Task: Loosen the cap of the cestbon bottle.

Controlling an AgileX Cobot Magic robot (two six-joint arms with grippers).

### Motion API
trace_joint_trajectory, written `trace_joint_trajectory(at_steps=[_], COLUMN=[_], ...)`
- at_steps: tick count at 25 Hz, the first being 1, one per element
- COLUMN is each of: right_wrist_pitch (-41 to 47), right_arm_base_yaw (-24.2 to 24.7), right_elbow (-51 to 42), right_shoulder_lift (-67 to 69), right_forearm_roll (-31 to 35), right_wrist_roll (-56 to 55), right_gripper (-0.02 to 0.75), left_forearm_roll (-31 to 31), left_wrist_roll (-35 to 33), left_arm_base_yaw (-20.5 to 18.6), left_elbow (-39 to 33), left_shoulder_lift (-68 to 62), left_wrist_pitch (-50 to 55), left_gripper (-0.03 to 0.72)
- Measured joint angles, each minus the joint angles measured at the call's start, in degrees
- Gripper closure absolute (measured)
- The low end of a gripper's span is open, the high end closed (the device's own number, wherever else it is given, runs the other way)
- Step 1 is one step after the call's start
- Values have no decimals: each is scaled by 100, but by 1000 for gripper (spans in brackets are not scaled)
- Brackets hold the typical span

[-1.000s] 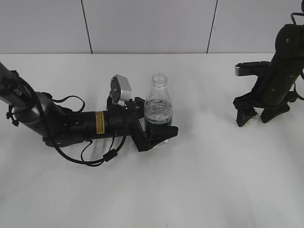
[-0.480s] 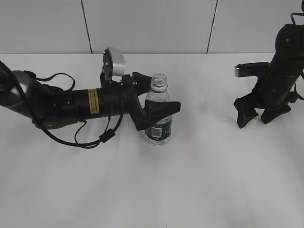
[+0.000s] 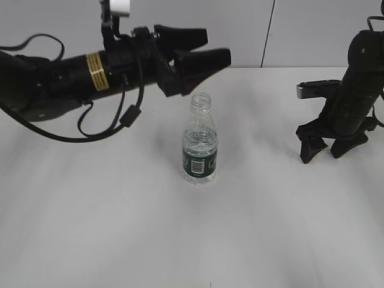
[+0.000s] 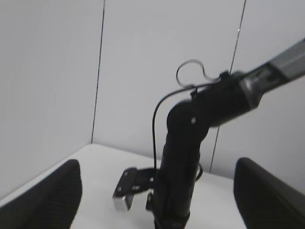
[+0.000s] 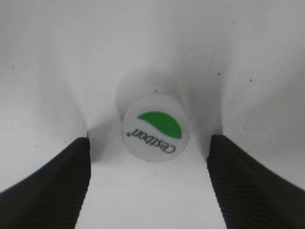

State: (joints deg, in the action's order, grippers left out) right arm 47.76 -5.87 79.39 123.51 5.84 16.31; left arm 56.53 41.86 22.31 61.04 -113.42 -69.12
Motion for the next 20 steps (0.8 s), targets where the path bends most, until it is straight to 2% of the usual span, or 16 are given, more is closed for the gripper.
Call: trace_joint_trajectory(at_steps=[3, 6, 12, 15, 20], right_wrist_pitch=[163, 267, 544, 639, 912], right_arm_base_yaw=[0, 0, 0, 0, 0], right_elbow=[0, -5, -5, -5, -5], right_shoulder_lift=[-106, -491, -1337, -1683, -2115], right_forearm_roll=[45, 84, 148, 215, 233], right_wrist_roll=[0, 0, 0, 0, 0], right_gripper=[148, 148, 148, 148, 148], left_forearm_roll=[7, 25, -90, -592, -977], left_wrist_roll=[554, 1128, 1512, 1521, 1506], left_arm_base_yaw=[-75, -184, -235, -235, -394], left_elbow=[0, -2, -7, -7, -7], left_shoulder_lift=[577, 1312, 2712, 3254, 3732], left_wrist_pitch=[84, 823, 4024, 5888, 8008], left_gripper=[95, 95, 95, 95, 95])
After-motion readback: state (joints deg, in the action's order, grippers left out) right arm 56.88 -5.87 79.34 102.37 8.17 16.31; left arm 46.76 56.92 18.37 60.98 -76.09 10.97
